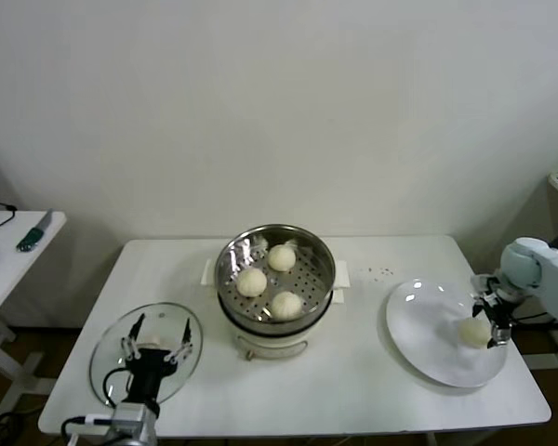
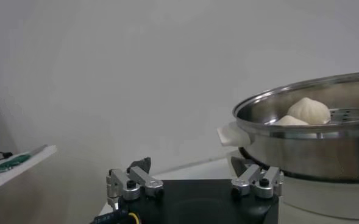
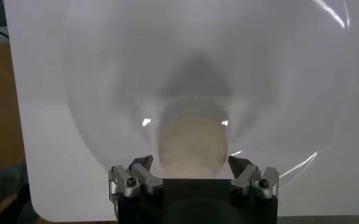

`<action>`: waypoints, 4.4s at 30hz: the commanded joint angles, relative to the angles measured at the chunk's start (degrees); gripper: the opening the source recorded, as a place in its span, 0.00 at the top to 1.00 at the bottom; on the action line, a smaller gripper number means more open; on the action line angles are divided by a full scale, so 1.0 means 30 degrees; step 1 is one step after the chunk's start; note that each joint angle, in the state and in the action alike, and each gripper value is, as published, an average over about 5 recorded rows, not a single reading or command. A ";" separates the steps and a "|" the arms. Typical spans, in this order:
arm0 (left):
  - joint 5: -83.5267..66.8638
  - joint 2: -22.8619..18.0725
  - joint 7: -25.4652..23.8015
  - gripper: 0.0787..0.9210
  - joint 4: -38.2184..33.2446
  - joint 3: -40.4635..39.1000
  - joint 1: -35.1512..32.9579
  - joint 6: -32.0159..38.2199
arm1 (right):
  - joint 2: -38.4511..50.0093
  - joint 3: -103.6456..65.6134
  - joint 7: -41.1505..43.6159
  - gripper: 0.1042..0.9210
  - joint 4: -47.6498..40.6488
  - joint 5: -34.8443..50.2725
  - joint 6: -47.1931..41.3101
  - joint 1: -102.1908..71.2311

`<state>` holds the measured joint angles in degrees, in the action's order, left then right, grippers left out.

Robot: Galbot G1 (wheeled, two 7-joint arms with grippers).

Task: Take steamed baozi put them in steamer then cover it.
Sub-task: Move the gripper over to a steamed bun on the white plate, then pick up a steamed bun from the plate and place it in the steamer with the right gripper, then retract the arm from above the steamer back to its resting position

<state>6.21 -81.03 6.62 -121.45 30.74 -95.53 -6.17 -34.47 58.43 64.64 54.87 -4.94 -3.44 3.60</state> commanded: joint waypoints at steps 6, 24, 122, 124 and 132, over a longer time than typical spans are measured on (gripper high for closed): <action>0.0220 -0.0029 -0.0003 0.12 0.0020 -0.0102 -0.0078 0.0023 | -0.0588 -0.1197 -0.0202 0.12 -0.0743 -0.0404 0.0259 -0.1097; 0.0226 -0.0066 -0.0064 0.12 -0.0116 -0.0147 -0.0045 0.0041 | 0.0010 0.2796 -0.0520 0.30 0.0707 0.3761 -0.0841 0.3874; 0.0380 0.1312 -0.0793 0.12 -0.0083 -0.0195 0.0495 0.0545 | -0.2676 0.6648 -1.4764 0.12 0.8556 1.9968 0.0815 0.9690; 0.0691 0.1304 -0.0752 0.12 -0.0009 -0.0171 0.0593 0.0524 | -0.1664 0.4280 -1.6014 0.12 0.8736 1.9707 0.1694 0.7458; 0.1230 0.1262 -0.0800 0.12 0.0117 -0.0114 0.0685 0.0119 | 0.1333 -0.5494 -1.7080 0.12 0.9817 1.7821 0.2829 -0.1603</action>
<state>8.38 -77.11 4.13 -121.27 30.25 -93.65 -5.14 -43.59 71.37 24.87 79.50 51.50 -1.96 25.52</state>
